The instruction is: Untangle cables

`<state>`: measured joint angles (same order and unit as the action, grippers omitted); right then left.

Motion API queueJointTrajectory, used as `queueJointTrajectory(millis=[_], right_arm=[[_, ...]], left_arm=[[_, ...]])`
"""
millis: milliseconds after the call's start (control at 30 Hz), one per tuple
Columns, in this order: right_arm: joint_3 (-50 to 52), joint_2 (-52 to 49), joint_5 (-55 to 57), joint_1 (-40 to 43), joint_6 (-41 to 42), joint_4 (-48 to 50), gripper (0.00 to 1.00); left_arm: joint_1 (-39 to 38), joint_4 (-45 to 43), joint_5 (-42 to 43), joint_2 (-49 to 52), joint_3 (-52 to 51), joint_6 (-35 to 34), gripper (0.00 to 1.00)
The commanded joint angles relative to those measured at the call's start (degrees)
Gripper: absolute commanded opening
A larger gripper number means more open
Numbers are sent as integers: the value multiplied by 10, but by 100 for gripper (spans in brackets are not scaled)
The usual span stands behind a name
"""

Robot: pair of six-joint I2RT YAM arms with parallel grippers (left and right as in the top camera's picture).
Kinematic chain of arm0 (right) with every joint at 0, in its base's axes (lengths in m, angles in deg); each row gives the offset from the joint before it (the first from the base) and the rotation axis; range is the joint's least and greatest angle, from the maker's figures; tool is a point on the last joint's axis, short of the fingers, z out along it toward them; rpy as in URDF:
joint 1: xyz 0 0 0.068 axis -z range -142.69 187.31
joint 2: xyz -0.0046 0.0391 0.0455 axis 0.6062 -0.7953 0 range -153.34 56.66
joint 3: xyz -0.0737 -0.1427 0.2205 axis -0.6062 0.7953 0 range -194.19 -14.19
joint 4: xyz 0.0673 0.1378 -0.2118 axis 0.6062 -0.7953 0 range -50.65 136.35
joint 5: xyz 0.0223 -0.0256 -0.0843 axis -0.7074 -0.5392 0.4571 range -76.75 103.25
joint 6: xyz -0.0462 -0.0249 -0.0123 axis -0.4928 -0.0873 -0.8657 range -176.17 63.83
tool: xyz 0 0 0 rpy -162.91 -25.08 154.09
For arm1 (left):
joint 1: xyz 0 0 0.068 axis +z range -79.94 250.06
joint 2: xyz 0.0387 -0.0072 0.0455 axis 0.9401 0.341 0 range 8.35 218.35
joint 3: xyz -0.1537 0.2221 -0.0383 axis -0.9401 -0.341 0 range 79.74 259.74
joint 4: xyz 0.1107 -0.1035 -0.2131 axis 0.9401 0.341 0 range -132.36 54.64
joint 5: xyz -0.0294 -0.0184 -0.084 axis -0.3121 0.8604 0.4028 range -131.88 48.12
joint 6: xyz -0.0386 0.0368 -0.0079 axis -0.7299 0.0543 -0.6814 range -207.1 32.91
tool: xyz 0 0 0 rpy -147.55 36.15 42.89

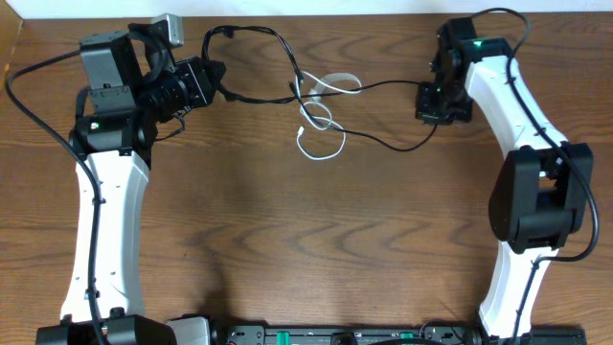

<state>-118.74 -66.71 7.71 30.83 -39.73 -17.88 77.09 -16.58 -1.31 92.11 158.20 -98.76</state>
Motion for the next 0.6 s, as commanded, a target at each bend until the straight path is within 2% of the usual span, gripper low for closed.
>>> queueJointTrajectory(millis=[0, 133, 233, 333, 367, 433, 567], right_arm=[[-2, 3, 15, 40, -20, -10, 1], [-2, 3, -2, 78, -30, -29, 1], [-2, 3, -74, 101, -85, -32, 1], [-2, 3, -87, 104, -97, -35, 4], [-2, 3, -110, 99, -118, -35, 24], [-2, 3, -133, 93, -140, -33, 43], [-5, 4, -152, 84, -153, -30, 58]], left_arm=[[11, 7, -27, -8, 5, 33, 7], [11, 12, -40, -7, 5, 46, 7], [10, 12, -40, -7, 5, 46, 8], [10, 14, -37, -7, 5, 45, 7], [7, 23, -36, -7, 5, 45, 7], [4, 34, -35, -7, 5, 45, 7], [-8, 55, -35, -7, 5, 45, 8]])
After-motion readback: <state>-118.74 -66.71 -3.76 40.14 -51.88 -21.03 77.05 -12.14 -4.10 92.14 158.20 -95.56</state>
